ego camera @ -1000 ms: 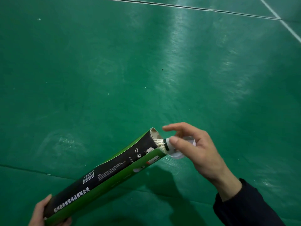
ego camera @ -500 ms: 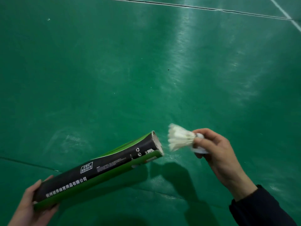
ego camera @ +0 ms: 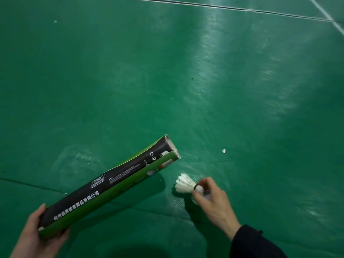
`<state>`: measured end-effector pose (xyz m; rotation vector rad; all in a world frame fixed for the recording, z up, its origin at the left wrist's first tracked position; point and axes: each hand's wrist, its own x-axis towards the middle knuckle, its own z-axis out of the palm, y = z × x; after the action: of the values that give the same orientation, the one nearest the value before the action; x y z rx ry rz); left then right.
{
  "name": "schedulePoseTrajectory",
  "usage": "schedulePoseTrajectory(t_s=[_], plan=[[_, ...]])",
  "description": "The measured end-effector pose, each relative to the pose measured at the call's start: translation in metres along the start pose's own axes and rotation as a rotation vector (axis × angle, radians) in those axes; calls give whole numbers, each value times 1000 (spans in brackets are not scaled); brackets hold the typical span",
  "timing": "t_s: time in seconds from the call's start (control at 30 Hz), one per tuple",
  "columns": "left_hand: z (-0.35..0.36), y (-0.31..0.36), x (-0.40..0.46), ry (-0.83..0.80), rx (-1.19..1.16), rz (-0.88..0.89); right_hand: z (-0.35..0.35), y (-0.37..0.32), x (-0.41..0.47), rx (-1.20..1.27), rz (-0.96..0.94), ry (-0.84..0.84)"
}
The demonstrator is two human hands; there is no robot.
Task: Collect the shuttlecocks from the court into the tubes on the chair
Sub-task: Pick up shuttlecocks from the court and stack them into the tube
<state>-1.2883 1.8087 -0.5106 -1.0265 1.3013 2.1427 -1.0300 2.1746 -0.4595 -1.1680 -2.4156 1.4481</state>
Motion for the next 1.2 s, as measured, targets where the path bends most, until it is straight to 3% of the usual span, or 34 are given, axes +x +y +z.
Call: schedulePoseTrajectory(t_s=[0.1, 0.17, 0.23, 0.37, 0.43, 0.53, 0.63, 0.8, 0.97, 1.2], plan=[[21, 6, -38, -101, 127, 13, -13, -23, 2, 544, 110, 214], [31, 0, -52, -96, 139, 37, -29, -45, 4, 929, 160, 212], [32, -3, -48, -98, 143, 4, -45, -63, 4, 1039, 140, 155], [40, -8, -59, -133, 178, -76, -55, -83, 5, 1016, 98, 196], [48, -12, -70, -238, 119, -112, -48, -84, 2, 966, 135, 199], [60, -22, -84, -344, 63, -170, -20, -78, -8, 878, 203, 55], [89, -43, -107, -320, 12, -177, 14, -79, -21, 781, 228, -122], [142, -69, -135, -379, 54, -156, 51, -83, -35, 487, 82, -290], [162, -78, -141, -381, 83, -87, 59, -84, -41, 242, 11, -188], [130, -75, -110, -236, 34, -92, 21, -34, -8, 166, 242, 13]])
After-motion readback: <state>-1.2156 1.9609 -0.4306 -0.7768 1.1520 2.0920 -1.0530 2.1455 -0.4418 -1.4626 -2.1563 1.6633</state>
